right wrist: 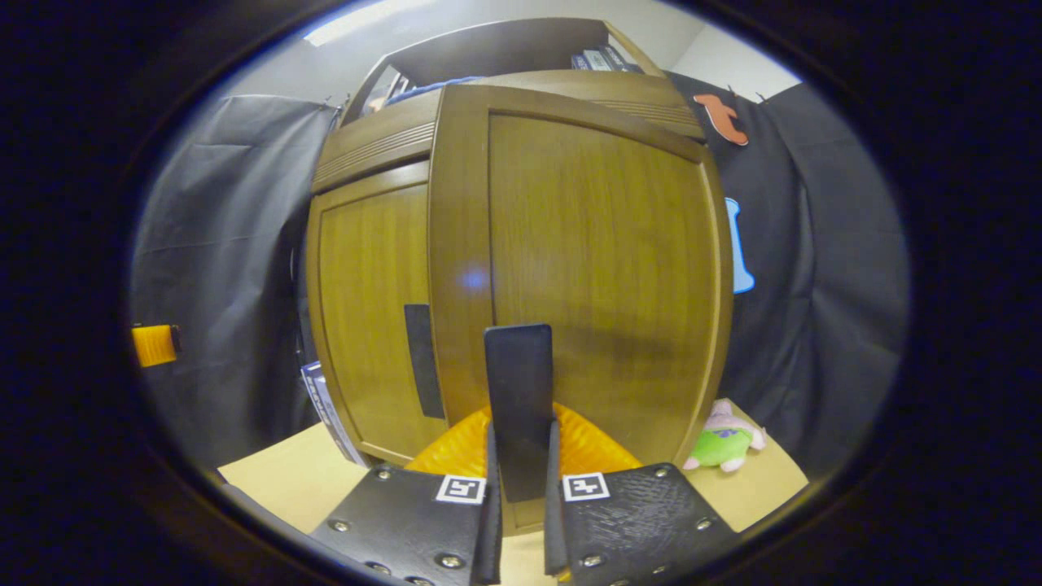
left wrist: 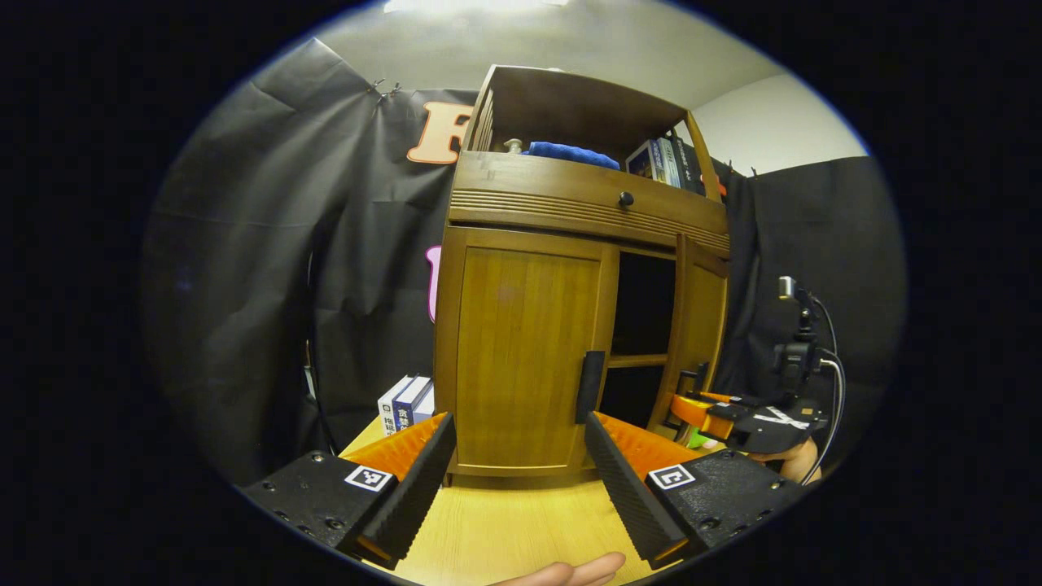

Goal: Open the right door of the double-door shoe cabinet with the right hand, and open the left door with the left hand.

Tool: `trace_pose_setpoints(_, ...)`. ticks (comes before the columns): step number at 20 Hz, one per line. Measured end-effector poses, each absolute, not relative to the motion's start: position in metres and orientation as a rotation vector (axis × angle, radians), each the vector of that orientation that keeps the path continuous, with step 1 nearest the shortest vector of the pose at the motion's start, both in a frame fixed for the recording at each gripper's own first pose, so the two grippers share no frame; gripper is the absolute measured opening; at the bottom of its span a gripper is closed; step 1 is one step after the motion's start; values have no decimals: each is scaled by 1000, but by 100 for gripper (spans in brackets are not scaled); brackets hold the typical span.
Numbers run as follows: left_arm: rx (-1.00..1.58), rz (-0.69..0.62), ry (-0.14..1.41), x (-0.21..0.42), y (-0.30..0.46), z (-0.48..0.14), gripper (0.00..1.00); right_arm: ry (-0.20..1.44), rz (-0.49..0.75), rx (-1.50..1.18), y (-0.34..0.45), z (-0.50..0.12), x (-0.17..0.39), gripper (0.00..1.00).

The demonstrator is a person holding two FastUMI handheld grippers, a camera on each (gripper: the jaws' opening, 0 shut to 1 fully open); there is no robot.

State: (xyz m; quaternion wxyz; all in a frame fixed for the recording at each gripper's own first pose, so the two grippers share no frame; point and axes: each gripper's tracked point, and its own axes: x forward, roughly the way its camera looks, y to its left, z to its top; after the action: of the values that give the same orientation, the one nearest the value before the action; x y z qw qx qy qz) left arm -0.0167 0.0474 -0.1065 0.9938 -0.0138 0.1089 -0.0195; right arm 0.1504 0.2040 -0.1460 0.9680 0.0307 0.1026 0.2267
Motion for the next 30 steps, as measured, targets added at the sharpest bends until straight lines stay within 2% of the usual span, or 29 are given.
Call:
trace_pose_setpoints(5, -9, -40, 221, -17, 42, -111, 97, 205, 487, 100, 168, -147, 127, 20)
trace_pose_setpoints(13, 13, -76, 226, -11, 24, -123, 97, 181, 465, 96, 132, -144, 114, 20)
trace_pose_setpoints(22, 4, -106, 148, -17, 14, -108, 97, 174, 394, 42, 90, -142, 106, 19)
trace_pose_setpoints(29, 5, -93, 116, -20, 12, -97, 97, 142, 263, 5, 32, -138, 116, 19)
trace_pose_setpoints(30, 6, -94, 112, -19, 10, -96, 97, 142, 247, -4, 22, -140, 120, 16)
